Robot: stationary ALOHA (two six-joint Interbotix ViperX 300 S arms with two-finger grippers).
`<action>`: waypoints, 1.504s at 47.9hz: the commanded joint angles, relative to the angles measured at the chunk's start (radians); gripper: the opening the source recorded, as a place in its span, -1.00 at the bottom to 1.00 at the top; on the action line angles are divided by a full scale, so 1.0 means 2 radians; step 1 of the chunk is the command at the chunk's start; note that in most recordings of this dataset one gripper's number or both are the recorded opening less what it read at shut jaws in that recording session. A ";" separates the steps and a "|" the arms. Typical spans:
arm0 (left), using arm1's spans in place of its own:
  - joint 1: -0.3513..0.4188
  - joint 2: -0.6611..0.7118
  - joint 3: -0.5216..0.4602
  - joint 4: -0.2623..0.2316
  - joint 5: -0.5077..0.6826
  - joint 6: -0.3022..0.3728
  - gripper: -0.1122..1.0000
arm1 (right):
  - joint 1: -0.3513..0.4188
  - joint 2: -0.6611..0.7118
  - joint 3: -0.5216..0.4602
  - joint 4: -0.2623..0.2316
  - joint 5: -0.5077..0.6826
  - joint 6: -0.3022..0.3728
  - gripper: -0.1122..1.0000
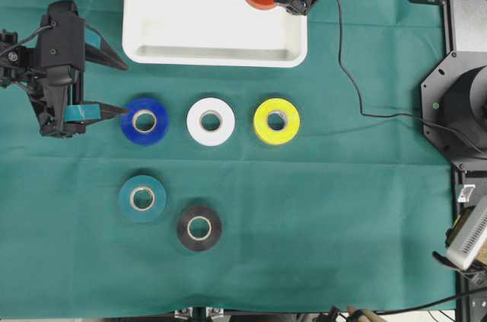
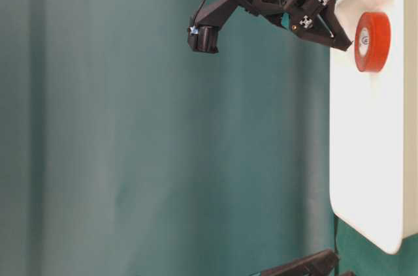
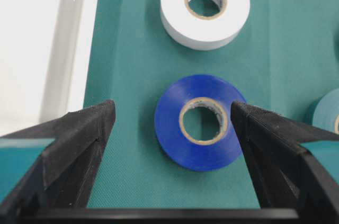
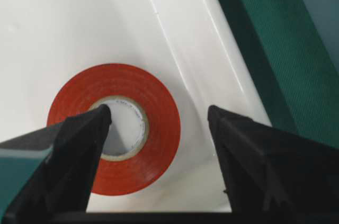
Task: Put the tape alternately from left to right into the white case.
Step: 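Release red tape in tray and withdraw right gripper over yellow tape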
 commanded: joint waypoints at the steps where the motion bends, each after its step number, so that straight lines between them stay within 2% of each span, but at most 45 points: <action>1: 0.002 -0.003 -0.009 -0.002 -0.002 0.001 0.16 | -0.002 -0.020 -0.011 -0.001 -0.004 0.001 0.67; 19: 0.002 -0.002 -0.009 -0.001 -0.002 0.001 0.16 | 0.008 -0.041 -0.003 0.000 -0.003 0.001 0.67; 38: 0.002 -0.002 -0.010 -0.002 -0.002 0.000 0.16 | 0.088 -0.104 0.019 -0.001 -0.012 0.002 0.67; 49: 0.002 -0.003 -0.009 -0.002 -0.002 0.000 0.16 | 0.136 -0.133 0.041 -0.001 -0.074 0.002 0.67; 57: 0.002 -0.003 -0.009 -0.001 -0.002 0.000 0.16 | 0.156 -0.148 0.061 0.001 -0.113 0.003 0.67; 72: 0.002 -0.001 -0.010 -0.002 -0.002 0.000 0.16 | 0.193 -0.156 0.094 0.001 -0.123 0.003 0.67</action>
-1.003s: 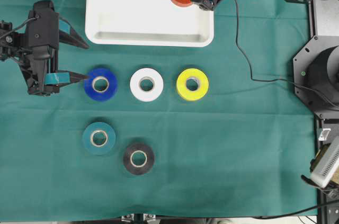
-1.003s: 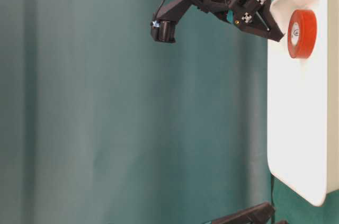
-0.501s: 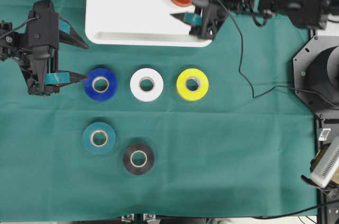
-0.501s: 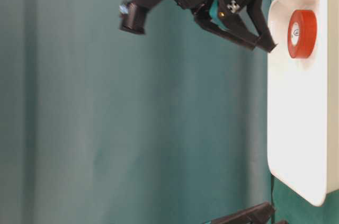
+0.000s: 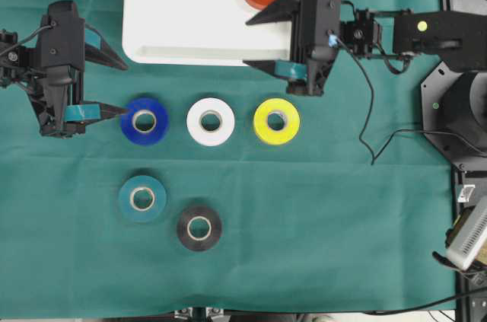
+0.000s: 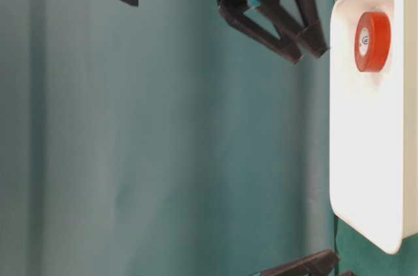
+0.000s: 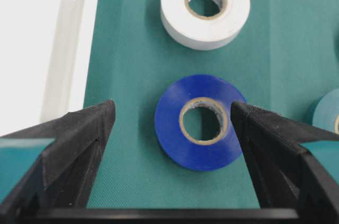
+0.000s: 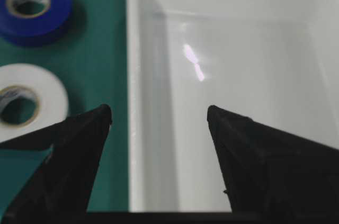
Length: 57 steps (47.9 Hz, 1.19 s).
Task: Put the tape alternately from left to right into the white case.
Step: 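Release red tape in tray and withdraw right gripper over yellow tape, then move left gripper to white tape and grasp it through the core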
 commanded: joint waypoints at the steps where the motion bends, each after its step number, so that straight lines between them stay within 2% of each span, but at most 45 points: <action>1: 0.001 0.000 -0.011 -0.001 -0.003 0.000 0.16 | 0.009 -0.033 0.005 0.001 -0.010 0.002 0.67; 22: 0.001 0.015 -0.018 -0.001 -0.003 0.000 0.16 | 0.064 -0.034 0.031 0.001 -0.019 0.002 0.67; 41: -0.002 0.015 -0.021 -0.001 -0.002 0.000 0.16 | 0.067 -0.033 0.037 0.001 -0.025 0.002 0.67; 57: -0.017 0.055 -0.058 -0.002 -0.002 -0.011 0.16 | 0.067 -0.024 0.036 0.001 -0.025 0.002 0.67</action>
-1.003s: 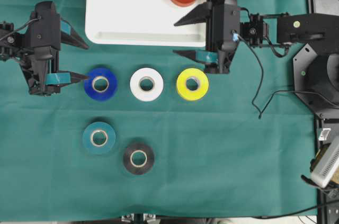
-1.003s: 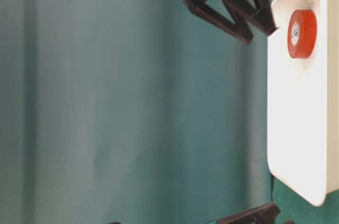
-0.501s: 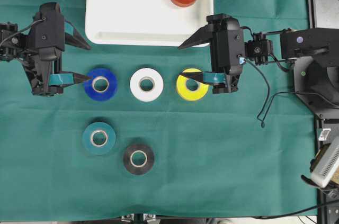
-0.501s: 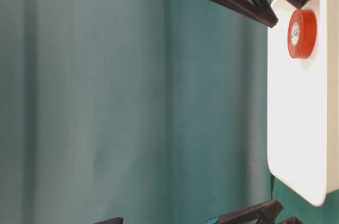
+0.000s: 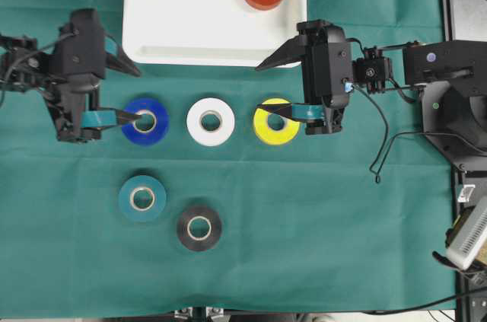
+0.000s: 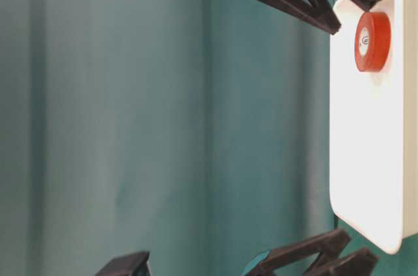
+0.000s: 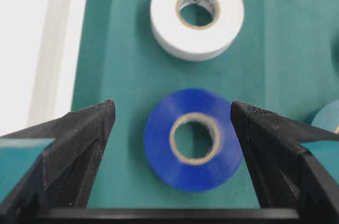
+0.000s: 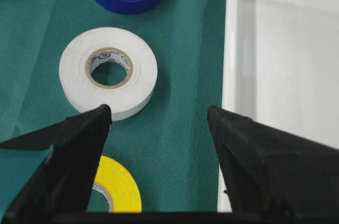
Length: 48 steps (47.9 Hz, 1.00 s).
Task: Put the tape alternately from left to right into the white case.
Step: 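Move left gripper to white tape and grasp it through the core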
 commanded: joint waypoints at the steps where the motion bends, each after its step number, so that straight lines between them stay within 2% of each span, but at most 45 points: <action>1: -0.005 0.009 -0.024 -0.002 -0.002 -0.011 0.16 | 0.002 -0.014 -0.005 0.001 -0.005 0.001 0.67; 14: -0.005 0.053 -0.066 -0.001 0.027 -0.127 0.00 | 0.002 -0.014 -0.005 0.001 -0.003 0.000 0.67; 32: -0.005 0.105 -0.123 -0.002 0.074 -0.179 -0.02 | 0.002 -0.014 -0.002 0.001 -0.003 0.000 0.67; 42: -0.005 0.139 -0.165 -0.001 0.120 -0.242 -0.02 | 0.002 -0.013 0.003 0.001 -0.005 0.000 0.67; 48: -0.005 0.160 -0.184 -0.001 0.150 -0.258 -0.02 | 0.004 -0.014 0.005 0.001 -0.005 0.000 0.67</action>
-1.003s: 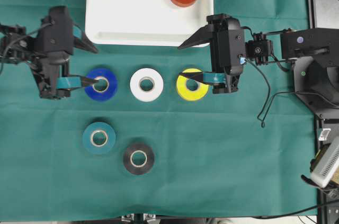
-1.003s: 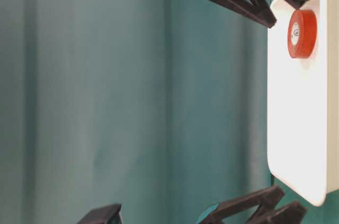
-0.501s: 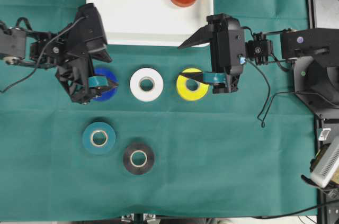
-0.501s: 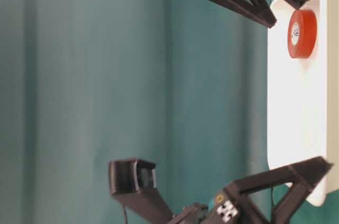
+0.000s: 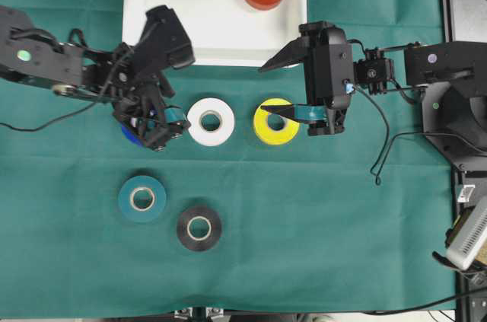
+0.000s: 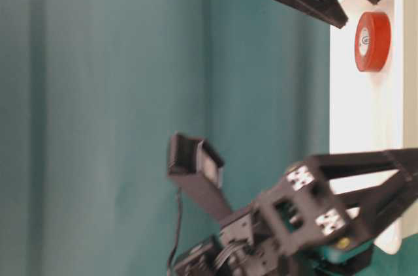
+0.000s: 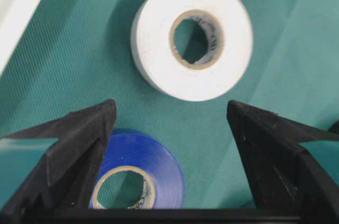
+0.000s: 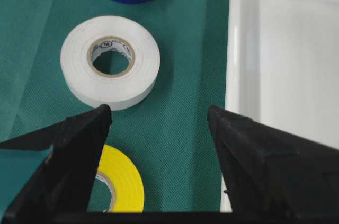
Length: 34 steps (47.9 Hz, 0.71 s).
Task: Put the tape alternately from left to right into the white case.
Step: 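Move left gripper to white tape and grasp it through the core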
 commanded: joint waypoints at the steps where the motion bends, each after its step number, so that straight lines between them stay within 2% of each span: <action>1: -0.002 0.005 -0.023 0.000 0.014 -0.007 -0.02 | 0.004 -0.014 -0.003 0.001 -0.005 0.000 0.67; 21: -0.001 0.048 -0.084 0.000 0.023 -0.026 -0.02 | 0.007 -0.014 0.004 0.001 -0.005 0.000 0.66; 34: -0.001 0.064 -0.100 0.001 0.049 -0.030 -0.02 | 0.013 -0.013 0.005 0.001 -0.005 0.000 0.67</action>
